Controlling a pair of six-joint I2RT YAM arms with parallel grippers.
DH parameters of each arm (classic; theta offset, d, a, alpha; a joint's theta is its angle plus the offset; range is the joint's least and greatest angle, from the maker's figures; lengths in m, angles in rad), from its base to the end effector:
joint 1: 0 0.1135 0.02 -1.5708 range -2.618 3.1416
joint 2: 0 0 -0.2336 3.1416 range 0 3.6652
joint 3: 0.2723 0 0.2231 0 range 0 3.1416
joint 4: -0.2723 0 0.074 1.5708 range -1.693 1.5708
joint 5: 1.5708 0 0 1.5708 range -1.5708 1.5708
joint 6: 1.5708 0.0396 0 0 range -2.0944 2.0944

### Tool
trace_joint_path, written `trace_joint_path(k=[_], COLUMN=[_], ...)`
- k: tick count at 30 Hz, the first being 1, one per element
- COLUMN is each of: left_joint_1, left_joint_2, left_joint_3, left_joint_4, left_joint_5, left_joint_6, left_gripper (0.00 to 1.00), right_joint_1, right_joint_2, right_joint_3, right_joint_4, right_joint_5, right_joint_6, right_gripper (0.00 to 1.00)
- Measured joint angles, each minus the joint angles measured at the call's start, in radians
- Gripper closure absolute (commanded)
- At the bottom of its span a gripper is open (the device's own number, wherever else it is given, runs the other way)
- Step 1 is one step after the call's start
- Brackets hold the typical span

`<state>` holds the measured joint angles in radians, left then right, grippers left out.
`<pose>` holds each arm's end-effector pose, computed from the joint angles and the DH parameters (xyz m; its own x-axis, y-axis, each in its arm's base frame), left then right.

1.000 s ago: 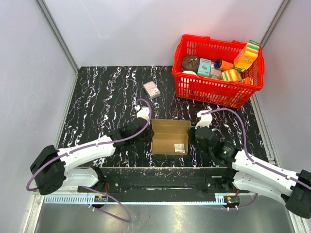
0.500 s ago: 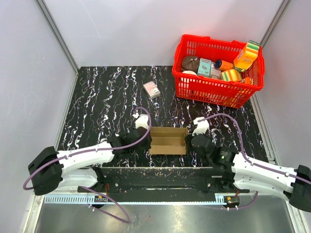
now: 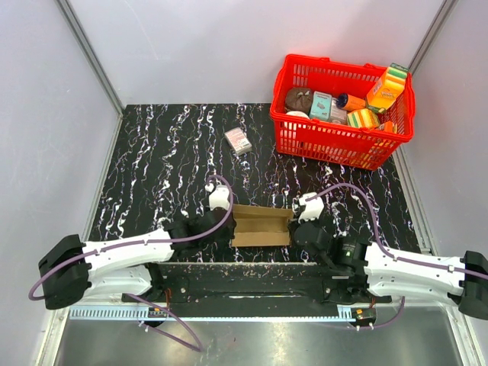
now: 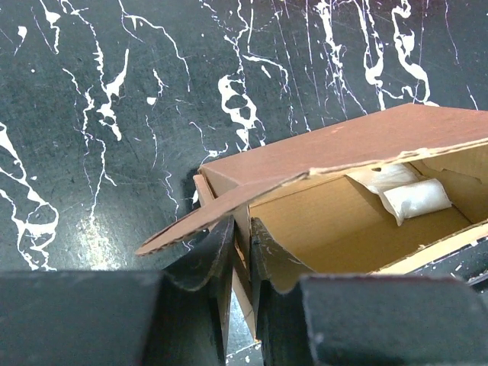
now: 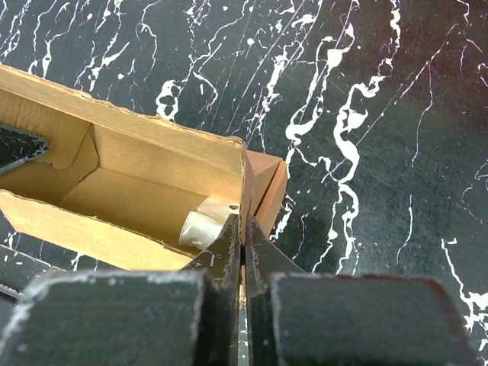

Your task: Fold the paper box

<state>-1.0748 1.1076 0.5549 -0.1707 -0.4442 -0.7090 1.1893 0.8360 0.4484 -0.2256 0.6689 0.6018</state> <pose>0.1160 -0.1786 0.1881 -0.6563 -0.0223 -0.7541 0.2813 0.9202 -0.2721 0.0864 0.1495 0.2007 -0.4819 -0.0084 -0.8762 -0.3232 0.9311 0.1688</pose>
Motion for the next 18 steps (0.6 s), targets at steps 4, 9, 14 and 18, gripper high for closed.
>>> trace_joint_path(k=[4, 9, 14, 18], left_joint_1=[-0.015, -0.040, -0.060, -0.065], left_joint_2=[-0.018, -0.034, -0.065, -0.094], left_joint_3=[-0.010, -0.011, -0.027, -0.027], left_joint_4=[-0.008, -0.016, -0.019, -0.023], left_joint_5=[-0.009, -0.009, -0.009, -0.009], left_joint_6=[-0.007, -0.022, -0.037, -0.045], left_gripper=[0.73, 0.61, 0.57, 0.56], right_joint_1=[0.043, 0.091, 0.117, 0.127], right_joint_2=[0.000, 0.000, 0.005, 0.007], right_joint_3=[0.000, 0.003, 0.004, 0.004], right_joint_4=[-0.024, -0.058, -0.072, -0.084], right_joint_5=[0.031, 0.060, 0.077, 0.092], right_joint_6=[0.019, 0.044, 0.067, 0.084], right_gripper=[0.98, 0.98, 0.98, 0.98])
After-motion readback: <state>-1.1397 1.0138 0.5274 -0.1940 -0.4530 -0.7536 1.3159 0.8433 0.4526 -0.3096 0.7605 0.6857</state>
